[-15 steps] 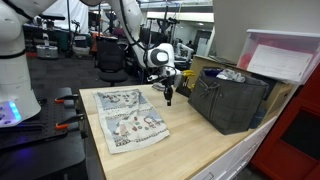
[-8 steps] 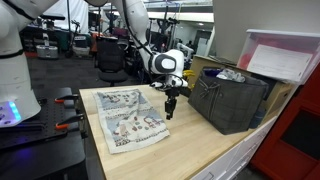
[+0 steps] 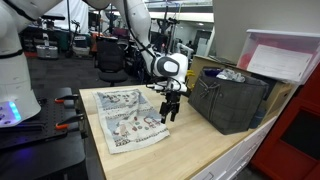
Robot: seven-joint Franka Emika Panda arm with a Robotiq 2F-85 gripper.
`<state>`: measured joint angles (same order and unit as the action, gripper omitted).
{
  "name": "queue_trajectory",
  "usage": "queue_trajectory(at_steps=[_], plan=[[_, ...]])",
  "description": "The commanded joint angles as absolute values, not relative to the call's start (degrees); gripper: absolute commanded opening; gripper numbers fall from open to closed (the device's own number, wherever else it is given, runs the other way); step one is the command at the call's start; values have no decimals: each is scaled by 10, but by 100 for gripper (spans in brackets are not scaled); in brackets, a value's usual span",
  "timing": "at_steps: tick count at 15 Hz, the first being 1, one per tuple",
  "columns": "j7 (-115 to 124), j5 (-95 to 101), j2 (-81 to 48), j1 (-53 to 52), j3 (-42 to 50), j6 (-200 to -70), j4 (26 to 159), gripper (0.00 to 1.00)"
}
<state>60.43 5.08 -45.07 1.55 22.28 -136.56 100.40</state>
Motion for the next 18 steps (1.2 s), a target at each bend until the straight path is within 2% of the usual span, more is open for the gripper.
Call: queue_trajectory(at_steps=[1, 3, 4, 5, 14, 15, 18], plan=[[658, 47, -472, 13, 225, -1341, 980, 100], [679, 49, -481, 13, 226, -1343, 977, 100], [689, 50, -485, 12, 227, -1345, 975, 75], [696, 50, -489, 13, 226, -1346, 975, 74], [724, 54, -489, 9, 225, -1351, 976, 5], [727, 56, -487, 5, 227, -1354, 979, 1], [732, 58, -480, -1, 229, -1359, 978, 0]])
